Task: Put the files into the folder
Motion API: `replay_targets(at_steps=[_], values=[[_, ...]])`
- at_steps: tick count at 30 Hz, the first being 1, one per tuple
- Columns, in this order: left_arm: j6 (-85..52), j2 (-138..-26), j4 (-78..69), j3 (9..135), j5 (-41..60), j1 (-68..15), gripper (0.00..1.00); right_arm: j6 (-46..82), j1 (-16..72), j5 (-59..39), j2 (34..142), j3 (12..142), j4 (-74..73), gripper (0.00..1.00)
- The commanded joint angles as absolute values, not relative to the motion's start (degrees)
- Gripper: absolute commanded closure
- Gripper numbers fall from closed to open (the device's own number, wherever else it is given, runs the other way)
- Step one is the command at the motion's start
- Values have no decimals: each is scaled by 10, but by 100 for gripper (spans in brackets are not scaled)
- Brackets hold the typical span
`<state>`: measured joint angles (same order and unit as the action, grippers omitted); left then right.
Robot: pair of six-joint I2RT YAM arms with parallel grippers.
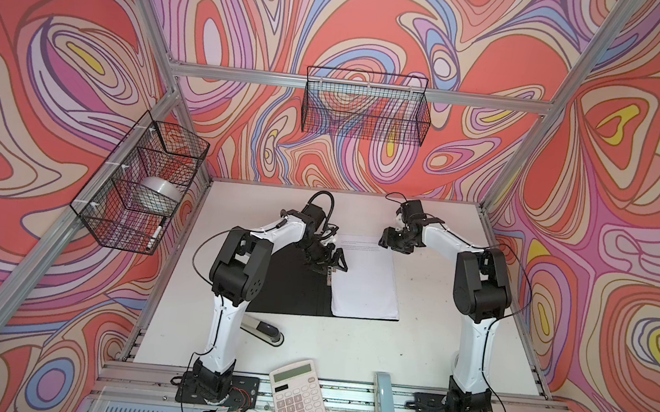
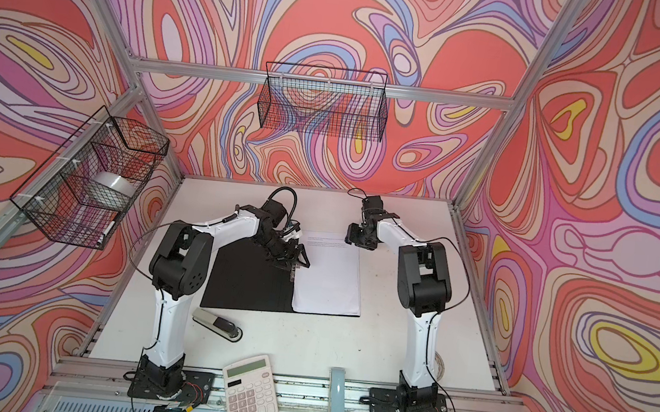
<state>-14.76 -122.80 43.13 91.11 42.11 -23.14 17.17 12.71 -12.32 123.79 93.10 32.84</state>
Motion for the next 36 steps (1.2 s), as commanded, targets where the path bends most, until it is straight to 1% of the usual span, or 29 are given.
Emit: replay_targets(at_steps=[1,14,26,36], values=[[-134,-1240,446,916,421,-227,15,167,124,-128,1265,951,339,40],[-134,-1242,443,914,425,-226,15,164,121,-125,1259,955,344,40],[-135,-1245,441,915,425,-226,15,162,120,-156,1253,950,330,40],[-139,-1251,442,919,429,-226,15,153,121,-135,1244,947,331,40]])
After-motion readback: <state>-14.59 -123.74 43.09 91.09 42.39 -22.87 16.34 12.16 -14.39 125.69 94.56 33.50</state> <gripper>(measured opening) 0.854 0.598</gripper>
